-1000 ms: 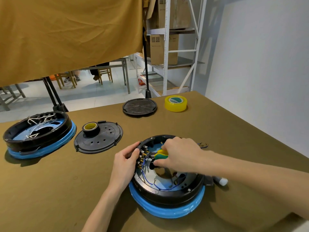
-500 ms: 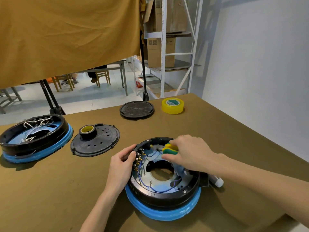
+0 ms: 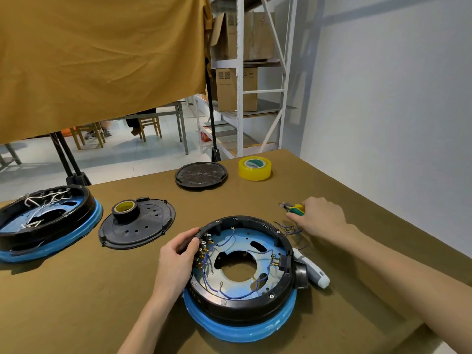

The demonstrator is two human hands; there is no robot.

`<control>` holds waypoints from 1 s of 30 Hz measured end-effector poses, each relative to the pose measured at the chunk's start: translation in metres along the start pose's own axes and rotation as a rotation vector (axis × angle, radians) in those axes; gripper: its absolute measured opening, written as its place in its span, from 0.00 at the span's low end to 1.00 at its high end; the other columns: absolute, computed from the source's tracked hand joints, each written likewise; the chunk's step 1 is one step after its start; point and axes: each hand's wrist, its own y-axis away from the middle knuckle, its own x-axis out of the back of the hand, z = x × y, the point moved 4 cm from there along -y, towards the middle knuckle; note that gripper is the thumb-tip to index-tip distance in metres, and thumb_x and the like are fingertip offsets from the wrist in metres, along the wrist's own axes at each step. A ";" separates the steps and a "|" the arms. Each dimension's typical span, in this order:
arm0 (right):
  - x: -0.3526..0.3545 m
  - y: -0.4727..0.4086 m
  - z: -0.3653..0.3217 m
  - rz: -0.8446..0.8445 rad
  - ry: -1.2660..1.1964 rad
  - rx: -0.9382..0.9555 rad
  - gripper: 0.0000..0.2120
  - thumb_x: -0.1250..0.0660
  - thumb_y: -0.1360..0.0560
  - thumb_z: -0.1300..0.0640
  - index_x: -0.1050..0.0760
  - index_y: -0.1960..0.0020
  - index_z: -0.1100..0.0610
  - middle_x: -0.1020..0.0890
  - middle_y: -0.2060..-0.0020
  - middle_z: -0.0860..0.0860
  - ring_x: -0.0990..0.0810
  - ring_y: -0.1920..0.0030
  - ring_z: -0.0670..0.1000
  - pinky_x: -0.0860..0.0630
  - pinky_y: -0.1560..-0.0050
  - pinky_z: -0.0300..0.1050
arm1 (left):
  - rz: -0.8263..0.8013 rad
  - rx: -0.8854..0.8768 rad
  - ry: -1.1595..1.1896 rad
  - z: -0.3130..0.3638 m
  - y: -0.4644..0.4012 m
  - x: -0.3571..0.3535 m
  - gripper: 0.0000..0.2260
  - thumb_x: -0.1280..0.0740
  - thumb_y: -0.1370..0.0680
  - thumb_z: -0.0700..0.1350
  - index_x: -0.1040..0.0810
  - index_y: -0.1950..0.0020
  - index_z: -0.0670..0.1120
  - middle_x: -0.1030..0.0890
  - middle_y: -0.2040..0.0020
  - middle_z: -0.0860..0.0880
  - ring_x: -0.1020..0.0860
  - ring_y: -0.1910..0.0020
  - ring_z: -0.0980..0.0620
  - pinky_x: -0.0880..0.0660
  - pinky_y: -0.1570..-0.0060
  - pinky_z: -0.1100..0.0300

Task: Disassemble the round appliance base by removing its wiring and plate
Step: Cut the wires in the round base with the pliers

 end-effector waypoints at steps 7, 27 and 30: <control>-0.005 -0.001 -0.004 -0.031 0.134 0.035 0.25 0.40 0.23 0.29 0.30 0.59 0.52 0.25 0.59 0.49 0.26 0.63 0.49 0.33 0.67 0.44 | 0.000 -0.002 -0.012 -0.003 -0.001 0.001 0.12 0.33 0.17 0.42 0.17 0.37 0.54 0.15 0.45 0.57 0.18 0.45 0.59 0.22 0.52 0.64; 0.016 0.019 -0.050 0.013 -0.066 0.169 0.23 0.34 0.24 0.34 0.22 0.40 0.51 0.22 0.49 0.52 0.22 0.51 0.55 0.26 0.53 0.49 | -0.010 -0.014 -0.019 -0.003 -0.002 0.001 0.13 0.34 0.17 0.42 0.18 0.34 0.52 0.16 0.43 0.56 0.19 0.43 0.59 0.22 0.51 0.67; 0.031 0.034 -0.069 -0.035 -0.286 0.253 0.28 0.31 0.28 0.31 0.22 0.35 0.47 0.22 0.47 0.50 0.22 0.49 0.53 0.23 0.52 0.50 | -0.008 -0.011 -0.008 -0.003 -0.001 0.001 0.12 0.34 0.17 0.42 0.18 0.35 0.53 0.15 0.43 0.56 0.18 0.45 0.60 0.22 0.54 0.69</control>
